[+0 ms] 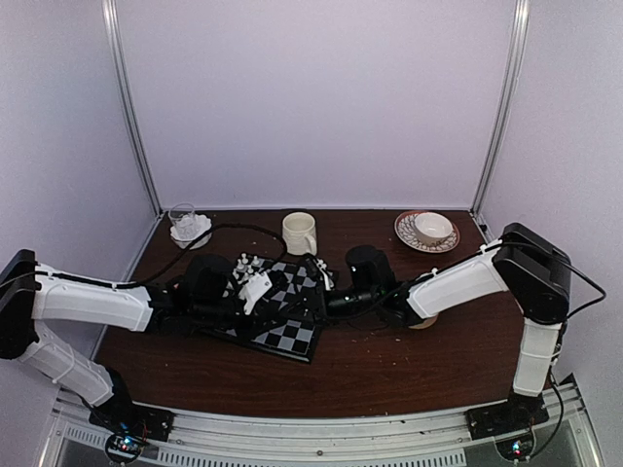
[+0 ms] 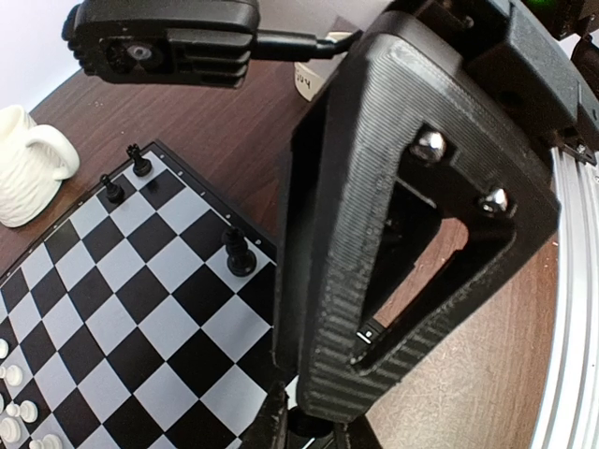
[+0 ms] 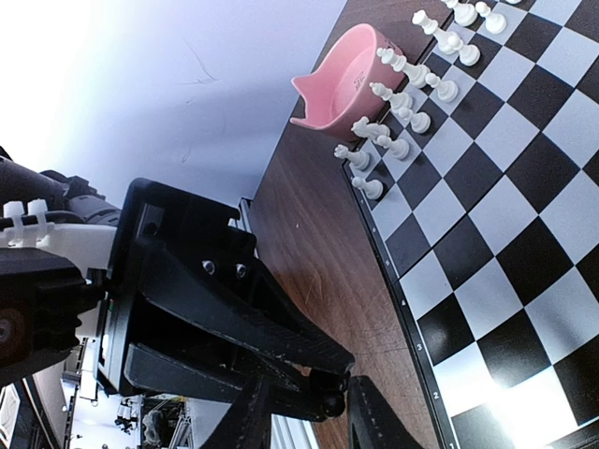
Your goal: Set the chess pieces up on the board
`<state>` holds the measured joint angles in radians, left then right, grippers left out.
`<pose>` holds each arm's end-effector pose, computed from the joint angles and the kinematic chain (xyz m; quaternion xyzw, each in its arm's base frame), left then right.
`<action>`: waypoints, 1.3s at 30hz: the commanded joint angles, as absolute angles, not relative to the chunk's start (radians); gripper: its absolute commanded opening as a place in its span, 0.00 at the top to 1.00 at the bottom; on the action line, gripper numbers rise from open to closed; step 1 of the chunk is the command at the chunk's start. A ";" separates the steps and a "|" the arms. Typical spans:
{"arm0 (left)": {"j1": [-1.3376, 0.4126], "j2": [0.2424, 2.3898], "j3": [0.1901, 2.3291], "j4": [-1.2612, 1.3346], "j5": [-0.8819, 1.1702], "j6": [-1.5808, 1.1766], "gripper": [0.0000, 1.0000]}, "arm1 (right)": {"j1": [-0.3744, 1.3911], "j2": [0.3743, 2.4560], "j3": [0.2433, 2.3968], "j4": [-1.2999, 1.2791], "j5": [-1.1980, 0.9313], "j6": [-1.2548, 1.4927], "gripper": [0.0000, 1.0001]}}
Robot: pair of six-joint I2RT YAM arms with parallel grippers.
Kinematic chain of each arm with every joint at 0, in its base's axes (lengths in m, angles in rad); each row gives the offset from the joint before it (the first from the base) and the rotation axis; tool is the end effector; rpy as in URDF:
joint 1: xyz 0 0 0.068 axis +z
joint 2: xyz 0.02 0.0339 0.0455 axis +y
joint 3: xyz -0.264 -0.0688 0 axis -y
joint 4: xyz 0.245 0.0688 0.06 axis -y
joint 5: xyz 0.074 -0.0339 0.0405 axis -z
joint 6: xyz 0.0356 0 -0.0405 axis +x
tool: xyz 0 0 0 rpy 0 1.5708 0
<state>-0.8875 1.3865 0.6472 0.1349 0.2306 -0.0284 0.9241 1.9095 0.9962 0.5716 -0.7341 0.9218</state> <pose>0.1720 -0.2242 0.1905 0.4149 0.7775 -0.2954 0.3689 0.2217 0.3333 0.1716 -0.2078 0.7624 0.6061 0.0910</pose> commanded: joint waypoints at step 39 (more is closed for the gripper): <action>-0.899 1.345 0.569 0.324 0.139 -0.014 0.64 | 0.918 1.949 1.027 0.569 -0.759 0.913 1.00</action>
